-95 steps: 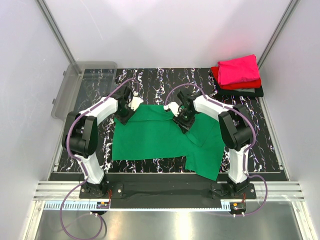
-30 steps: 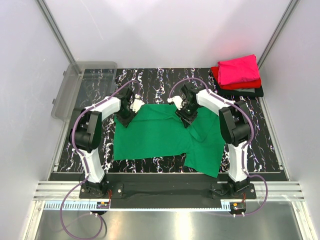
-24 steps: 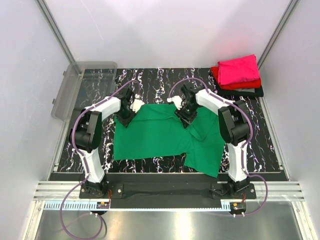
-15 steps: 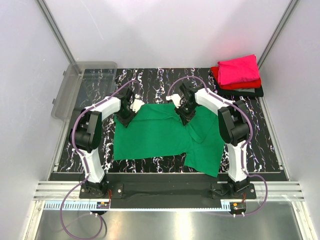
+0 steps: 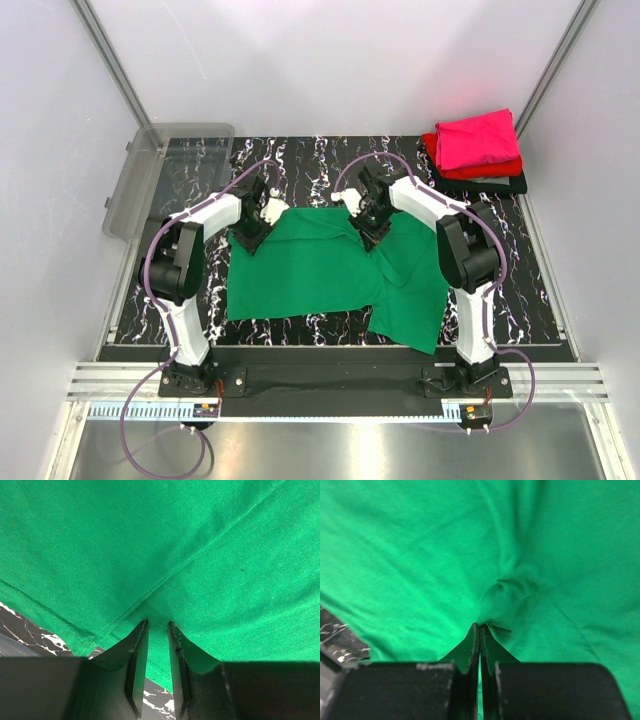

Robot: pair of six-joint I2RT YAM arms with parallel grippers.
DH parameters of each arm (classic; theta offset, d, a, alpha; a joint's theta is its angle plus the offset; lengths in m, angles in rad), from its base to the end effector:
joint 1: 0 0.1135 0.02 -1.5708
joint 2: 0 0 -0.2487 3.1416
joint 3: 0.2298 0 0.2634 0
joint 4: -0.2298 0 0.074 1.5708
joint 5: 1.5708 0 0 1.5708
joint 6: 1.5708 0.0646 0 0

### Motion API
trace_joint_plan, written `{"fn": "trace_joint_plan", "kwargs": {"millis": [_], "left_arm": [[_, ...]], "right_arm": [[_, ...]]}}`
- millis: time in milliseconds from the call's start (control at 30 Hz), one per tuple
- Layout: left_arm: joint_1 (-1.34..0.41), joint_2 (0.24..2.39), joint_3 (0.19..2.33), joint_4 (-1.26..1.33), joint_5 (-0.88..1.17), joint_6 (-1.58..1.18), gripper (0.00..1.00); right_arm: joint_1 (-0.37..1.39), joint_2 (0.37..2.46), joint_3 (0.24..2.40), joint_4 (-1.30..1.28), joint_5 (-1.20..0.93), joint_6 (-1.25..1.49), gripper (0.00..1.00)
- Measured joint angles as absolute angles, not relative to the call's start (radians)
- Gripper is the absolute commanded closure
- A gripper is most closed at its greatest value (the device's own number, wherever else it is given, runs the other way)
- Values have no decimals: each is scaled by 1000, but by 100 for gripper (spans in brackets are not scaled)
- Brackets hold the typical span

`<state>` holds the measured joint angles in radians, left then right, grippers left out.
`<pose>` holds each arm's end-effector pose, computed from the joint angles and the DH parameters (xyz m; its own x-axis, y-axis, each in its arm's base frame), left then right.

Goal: Fold and stack the t-shirts
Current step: Fold the tshirt

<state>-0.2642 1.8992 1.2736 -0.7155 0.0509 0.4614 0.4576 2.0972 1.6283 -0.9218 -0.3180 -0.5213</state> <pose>0.3609 -0.1010 0.1125 -0.7206 0.6555 -0.2259 0.6620 0.7473 0.0570 0.3724 0.2059 0.1330 -0.5314 -0.7890 -0.3085 -0.8470 0.5010 0.1775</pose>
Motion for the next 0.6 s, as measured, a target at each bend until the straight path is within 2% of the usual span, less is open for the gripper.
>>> {"fn": "trace_joint_plan", "kwargs": {"millis": [400,600], "left_arm": [[-264,1899,1274,-714,51,461,73],[-264,1899,1272,-712,51,461,73]], "right_arm": [[466,2062,1630,-1047,-449,-530,100],[472,2119,1674,-1105,-520,-535,100]]}}
